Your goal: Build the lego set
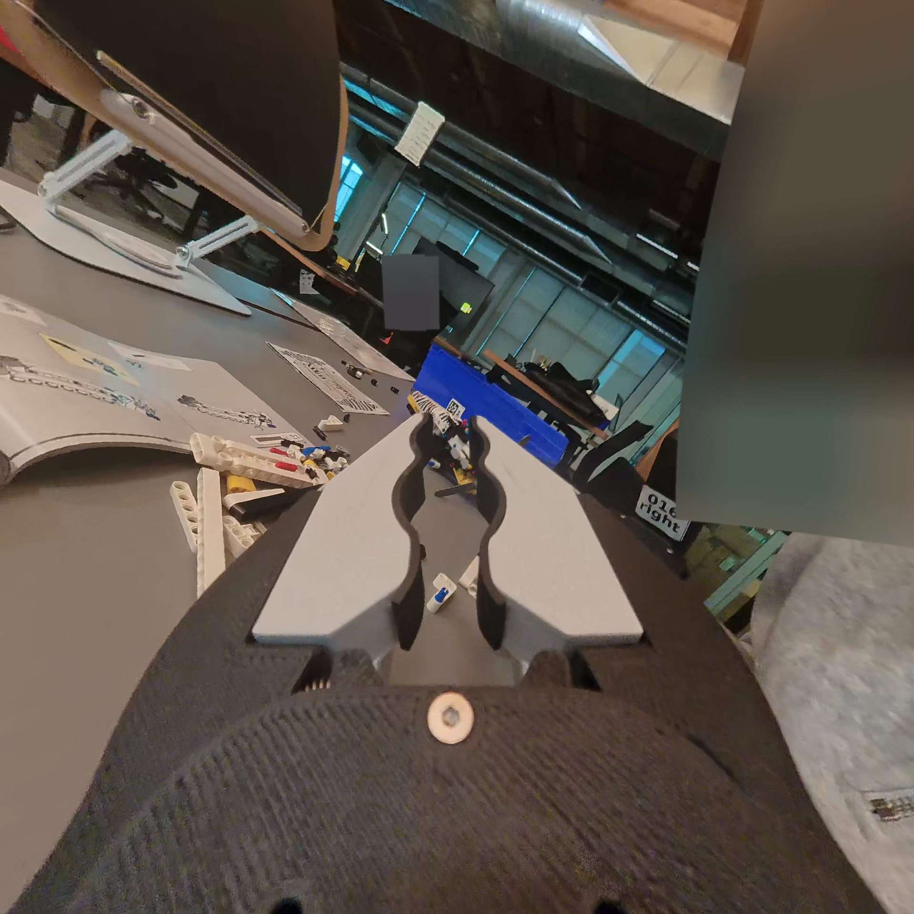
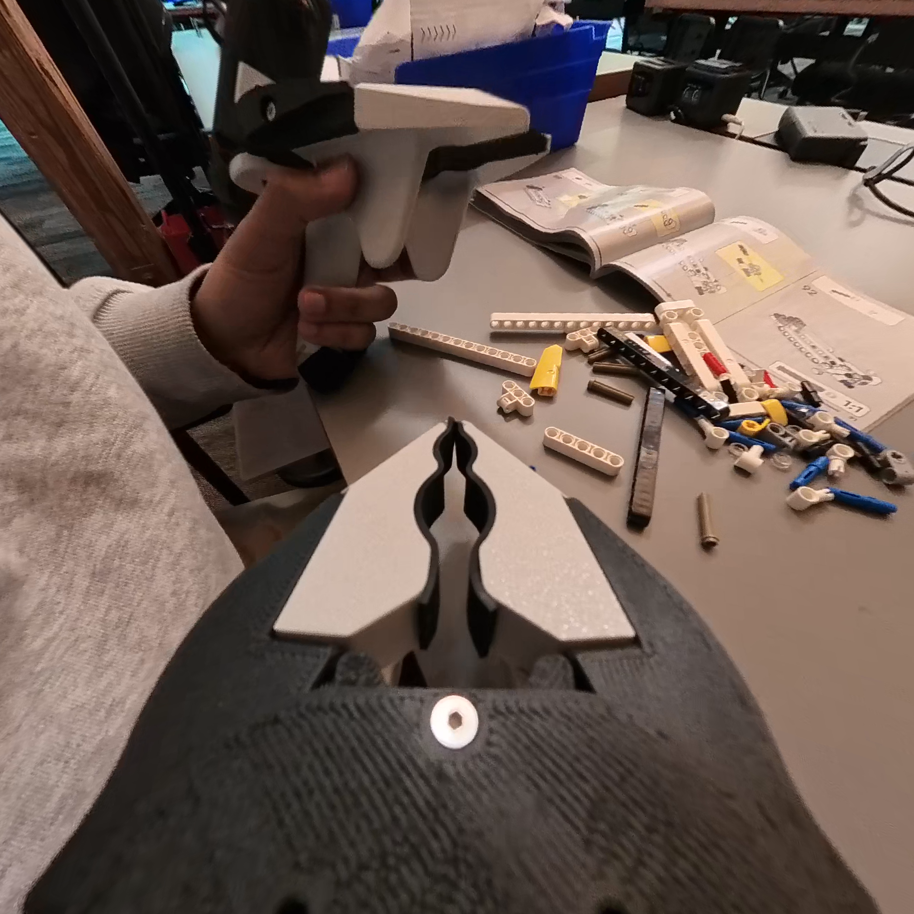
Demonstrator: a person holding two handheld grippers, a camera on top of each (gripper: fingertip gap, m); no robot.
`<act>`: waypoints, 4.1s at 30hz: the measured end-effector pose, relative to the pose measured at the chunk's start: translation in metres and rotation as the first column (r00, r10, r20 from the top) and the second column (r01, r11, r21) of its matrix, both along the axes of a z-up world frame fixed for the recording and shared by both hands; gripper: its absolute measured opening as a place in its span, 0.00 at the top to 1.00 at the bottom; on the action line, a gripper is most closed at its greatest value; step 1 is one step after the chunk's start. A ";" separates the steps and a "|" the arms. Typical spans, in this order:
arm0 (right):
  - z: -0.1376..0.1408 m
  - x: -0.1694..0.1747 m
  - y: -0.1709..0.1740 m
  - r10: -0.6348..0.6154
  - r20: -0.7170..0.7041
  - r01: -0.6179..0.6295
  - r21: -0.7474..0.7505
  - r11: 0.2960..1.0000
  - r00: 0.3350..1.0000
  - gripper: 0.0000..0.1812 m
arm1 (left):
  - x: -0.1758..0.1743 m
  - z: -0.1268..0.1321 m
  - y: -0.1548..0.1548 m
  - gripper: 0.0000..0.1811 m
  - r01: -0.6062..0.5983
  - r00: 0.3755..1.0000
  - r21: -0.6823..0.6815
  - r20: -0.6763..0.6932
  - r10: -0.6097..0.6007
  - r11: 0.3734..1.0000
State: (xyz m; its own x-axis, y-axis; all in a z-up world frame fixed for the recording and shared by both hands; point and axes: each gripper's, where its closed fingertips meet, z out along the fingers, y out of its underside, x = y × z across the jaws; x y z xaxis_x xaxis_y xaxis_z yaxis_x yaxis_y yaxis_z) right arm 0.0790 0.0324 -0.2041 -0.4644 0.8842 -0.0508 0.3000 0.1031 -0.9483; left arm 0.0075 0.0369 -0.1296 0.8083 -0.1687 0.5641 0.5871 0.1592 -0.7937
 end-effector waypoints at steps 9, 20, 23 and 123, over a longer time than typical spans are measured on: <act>0.052 0.013 0.031 -0.053 -0.139 0.002 -0.344 0.939 0.989 0.98 | 0.070 -0.081 0.033 0.82 -0.010 0.935 -0.597 -0.289 -0.203 0.802; 0.062 0.050 0.101 -0.248 -0.154 0.176 -0.377 0.910 0.956 0.97 | 0.066 -0.115 0.034 0.97 -0.212 0.872 -0.731 -0.441 -0.212 0.649; 0.064 0.054 0.110 -0.255 -0.140 0.185 -0.384 0.904 0.957 0.97 | 0.069 -0.109 0.037 1.00 -0.243 0.851 -0.697 -0.487 -0.196 0.674; -0.021 0.095 0.127 -0.139 0.259 0.152 -0.030 0.988 0.956 0.96 | 0.115 -0.106 0.082 0.72 -0.315 0.628 -0.681 -0.672 -0.393 0.661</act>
State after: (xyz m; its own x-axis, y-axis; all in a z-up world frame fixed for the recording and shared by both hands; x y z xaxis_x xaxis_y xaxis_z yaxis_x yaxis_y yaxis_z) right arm 0.1739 0.1591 -0.2254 -0.2969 0.9346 -0.1960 0.5411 -0.0044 -0.8410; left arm 0.1228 0.1193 -0.2356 0.9622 -0.0683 -0.2638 -0.2461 -0.6330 -0.7340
